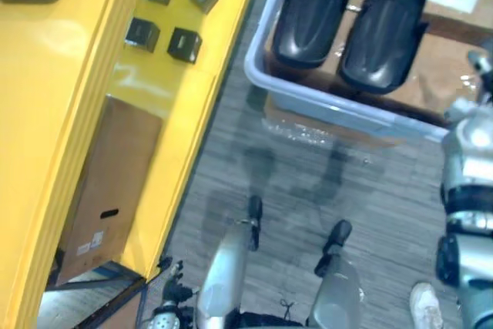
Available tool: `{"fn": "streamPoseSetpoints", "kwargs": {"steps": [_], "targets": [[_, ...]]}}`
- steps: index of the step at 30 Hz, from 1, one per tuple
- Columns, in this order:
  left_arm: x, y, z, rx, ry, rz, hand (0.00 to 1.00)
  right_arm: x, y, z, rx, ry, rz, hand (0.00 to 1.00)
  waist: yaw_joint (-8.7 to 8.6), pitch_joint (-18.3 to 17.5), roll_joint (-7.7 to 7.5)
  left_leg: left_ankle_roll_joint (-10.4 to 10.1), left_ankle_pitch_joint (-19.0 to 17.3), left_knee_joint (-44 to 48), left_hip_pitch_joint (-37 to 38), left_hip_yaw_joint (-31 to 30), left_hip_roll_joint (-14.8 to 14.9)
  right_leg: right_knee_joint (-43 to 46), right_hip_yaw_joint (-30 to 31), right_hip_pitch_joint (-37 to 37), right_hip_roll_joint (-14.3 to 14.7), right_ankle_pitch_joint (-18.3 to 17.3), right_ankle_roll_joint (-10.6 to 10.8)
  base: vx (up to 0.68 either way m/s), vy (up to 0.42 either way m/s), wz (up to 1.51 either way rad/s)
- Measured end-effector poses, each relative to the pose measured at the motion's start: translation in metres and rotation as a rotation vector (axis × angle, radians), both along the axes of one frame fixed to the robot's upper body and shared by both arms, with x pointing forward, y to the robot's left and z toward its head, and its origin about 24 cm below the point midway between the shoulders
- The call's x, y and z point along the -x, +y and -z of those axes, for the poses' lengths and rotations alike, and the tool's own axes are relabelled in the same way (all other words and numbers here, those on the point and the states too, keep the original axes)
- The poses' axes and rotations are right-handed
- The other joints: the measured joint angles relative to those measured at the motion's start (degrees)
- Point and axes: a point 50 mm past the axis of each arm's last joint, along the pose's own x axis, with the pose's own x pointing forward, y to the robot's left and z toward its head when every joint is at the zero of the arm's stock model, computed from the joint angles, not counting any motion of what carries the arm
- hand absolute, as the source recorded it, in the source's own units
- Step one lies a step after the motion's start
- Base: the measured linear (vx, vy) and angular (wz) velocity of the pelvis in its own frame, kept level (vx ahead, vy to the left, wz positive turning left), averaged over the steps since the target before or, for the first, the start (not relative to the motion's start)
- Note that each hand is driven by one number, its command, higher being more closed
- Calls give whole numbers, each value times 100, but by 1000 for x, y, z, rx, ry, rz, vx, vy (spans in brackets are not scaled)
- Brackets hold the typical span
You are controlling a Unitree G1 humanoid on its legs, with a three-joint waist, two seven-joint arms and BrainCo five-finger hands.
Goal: Walk over and take plastic housings, then place them on the shelf
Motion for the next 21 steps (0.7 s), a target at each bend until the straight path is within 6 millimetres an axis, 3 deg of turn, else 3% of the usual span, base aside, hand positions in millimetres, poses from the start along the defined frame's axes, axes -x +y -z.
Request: {"fn": "streamPoseSetpoints", "kwargs": {"steps": [3, 5, 10, 13, 15, 21], "targets": [[0, -5, 1, 46, -3, -11, 0, -2, 4, -23, 17, -38, -37, 0, 88, -6, 104, 22, 18, -1, -88, -33, -72, -80, -42, -26, -21, 64, 9, -10, 24, 8], [-1, -6, 0, 54, -14, -7, 0, -6, 5, -27, 8, -15, -39, 0, 161, -7, 105, 22, 23, -3, -144, -38, -85, -110, -42, -63, -26, 86, 11, -5, 4, 2], [-2, -11, -1, 88, -38, -10, 0, -8, -22, -7, -104, 209, 109, 0, 383, -42, 160, 17, 38, 10, -226, -182, -147, -142, -177, -49, -40, 86, 12, -4, -1, 12], [0, -21, 4, 130, -9, -8, 0, -1, -40, -1, -174, 314, 220, 0, 513, -208, 406, 36, 51, 36, -352, -245, -175, -237, -293, -55, -54, 153, 3, -16, -3, 13], [1, -22, 6, 149, -2, -26, 0, 0, -42, 4, -199, 351, 261, 0, 569, -250, 466, 36, 51, 37, -355, -257, -184, -274, -295, -49, -53, 169, 7, 0, 0, 0], [1, -32, 8, 170, 9, -17, 0, 13, -55, -18, -170, 338, 352, 0, 710, -413, 696, 35, 50, 33, -384, -315, -232, -318, -323, -46, -79, 191, 21, -9, -4, 2]]}}
